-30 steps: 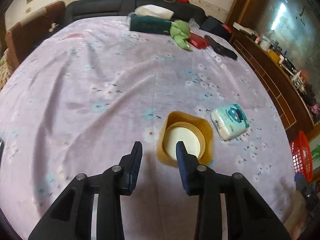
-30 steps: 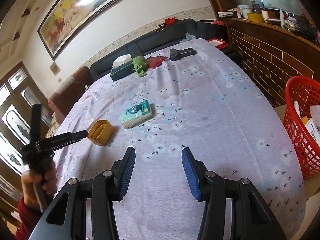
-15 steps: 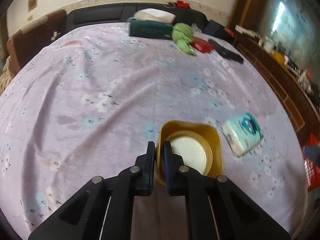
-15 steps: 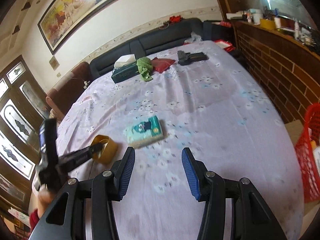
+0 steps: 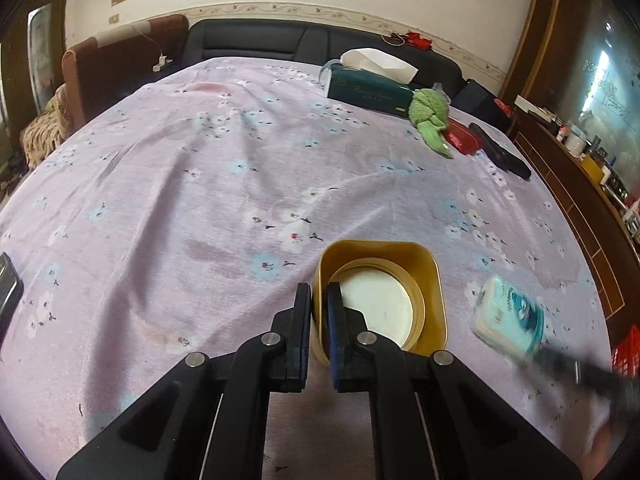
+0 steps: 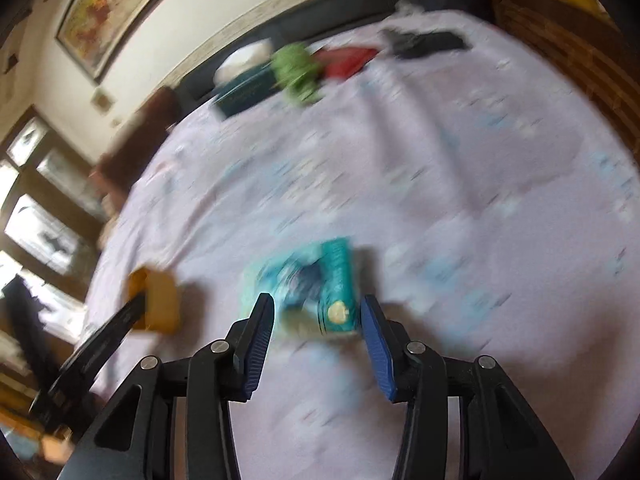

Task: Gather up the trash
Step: 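Grasp the yellow square container with left tool while right tool grasps the teal wipes pack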

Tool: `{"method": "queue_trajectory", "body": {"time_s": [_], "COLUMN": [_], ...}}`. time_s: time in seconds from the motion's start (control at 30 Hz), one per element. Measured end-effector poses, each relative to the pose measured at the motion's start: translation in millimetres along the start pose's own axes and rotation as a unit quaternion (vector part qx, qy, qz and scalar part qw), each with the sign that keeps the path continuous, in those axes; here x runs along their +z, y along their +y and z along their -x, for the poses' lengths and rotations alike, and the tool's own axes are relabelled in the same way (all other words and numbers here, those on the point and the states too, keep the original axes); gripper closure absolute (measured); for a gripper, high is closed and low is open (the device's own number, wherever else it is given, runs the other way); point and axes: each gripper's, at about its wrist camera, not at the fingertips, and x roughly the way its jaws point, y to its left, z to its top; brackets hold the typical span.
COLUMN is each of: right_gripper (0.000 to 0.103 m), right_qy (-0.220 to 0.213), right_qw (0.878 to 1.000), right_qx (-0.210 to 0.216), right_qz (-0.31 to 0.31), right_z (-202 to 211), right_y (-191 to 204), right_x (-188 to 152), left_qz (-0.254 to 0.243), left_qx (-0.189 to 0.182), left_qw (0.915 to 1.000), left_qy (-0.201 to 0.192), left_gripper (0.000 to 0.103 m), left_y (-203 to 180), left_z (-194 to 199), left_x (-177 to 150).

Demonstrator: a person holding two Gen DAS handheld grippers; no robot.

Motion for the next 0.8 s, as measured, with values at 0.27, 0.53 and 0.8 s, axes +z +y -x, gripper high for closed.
{"method": "queue_trajectory", "body": {"time_s": [0.27,0.53,0.8], "right_gripper": [0.054,0.05,0.037], "right_qy": [-0.018,-0.039,-0.035], "right_qw": [0.996,0.995,0.973], "right_qx": [-0.001,-0.033,-0.063], "right_qz": [0.091,0.082,0.221], "right_z": [19,-14,-27], "right_y": [38,17,58], "right_x": [-4,25,-8], "left_qz": [-0.001,-0.012,-0.021], "left_qx": [-0.007,-0.012,-0.01], "left_qw": [1.0,0.9998,0.9997], "left_qy": [0.002,0.003,0.006], "left_gripper": [0.096,0.096,0.096], "left_y": [1,-4,-8], "left_z": [0,-1,-2], "left_x": [0,-1,-3]}}
